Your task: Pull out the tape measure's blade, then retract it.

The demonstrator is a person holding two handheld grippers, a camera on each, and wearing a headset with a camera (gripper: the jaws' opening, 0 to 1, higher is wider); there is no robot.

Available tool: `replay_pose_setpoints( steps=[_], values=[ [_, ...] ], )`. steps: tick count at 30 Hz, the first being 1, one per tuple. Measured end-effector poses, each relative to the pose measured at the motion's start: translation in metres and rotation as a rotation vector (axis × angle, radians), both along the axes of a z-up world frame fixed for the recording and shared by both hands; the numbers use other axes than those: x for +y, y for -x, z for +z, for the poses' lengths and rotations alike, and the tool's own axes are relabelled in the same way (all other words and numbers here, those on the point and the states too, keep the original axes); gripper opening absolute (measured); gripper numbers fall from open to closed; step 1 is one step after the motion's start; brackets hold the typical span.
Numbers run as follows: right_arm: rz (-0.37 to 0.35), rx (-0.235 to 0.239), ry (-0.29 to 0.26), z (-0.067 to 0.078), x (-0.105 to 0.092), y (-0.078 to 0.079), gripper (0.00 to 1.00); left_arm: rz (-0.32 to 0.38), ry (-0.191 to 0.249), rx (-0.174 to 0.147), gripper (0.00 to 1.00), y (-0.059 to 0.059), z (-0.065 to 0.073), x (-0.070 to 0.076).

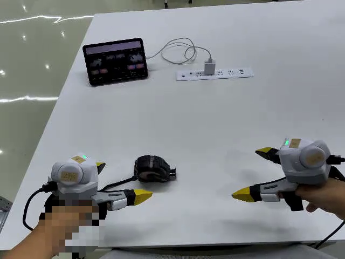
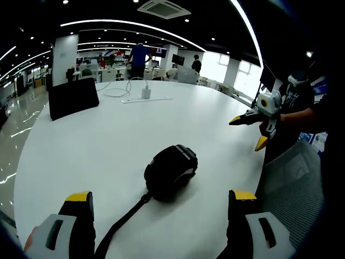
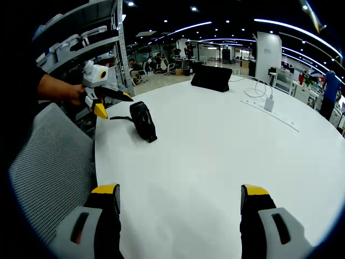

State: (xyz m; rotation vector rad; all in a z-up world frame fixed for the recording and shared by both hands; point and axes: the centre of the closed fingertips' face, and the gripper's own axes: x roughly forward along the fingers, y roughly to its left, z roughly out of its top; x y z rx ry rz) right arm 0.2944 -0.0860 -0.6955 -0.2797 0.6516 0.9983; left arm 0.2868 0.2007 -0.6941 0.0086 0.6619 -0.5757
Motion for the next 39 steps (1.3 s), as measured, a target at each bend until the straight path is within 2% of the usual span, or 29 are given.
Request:
replay_pose_setpoints(
  steps=[8, 13, 22, 27, 39],
  values=[
    [-0.061, 0.018, -0.007, 0.0, -0.033, 0.007, 1.0, -0.011, -0.019, 0.009, 1.0, 0.01, -0.001, 0.009],
    [-0.072, 0.028, 0.005, -0.001, -0.049, 0.015, 1.0, -0.01, -0.018, 0.013, 1.0, 0.015, 0.004, 0.015],
    [-0.118, 0.009, 0.033, 0.003, -0.08, 0.021, 1.0, -0.018, -0.021, -0.01, 1.0, 0.014, 0.014, 0.023],
    [-0.127, -0.017, 0.052, 0.007, -0.09, 0.021, 1.0, -0.022, -0.023, -0.007, 1.0, 0.015, 0.013, 0.024],
    [-0.121, -0.015, 0.062, 0.002, -0.097, 0.027, 1.0, -0.016, -0.052, -0.007, 1.0, 0.014, 0.01, 0.025]
  ],
)
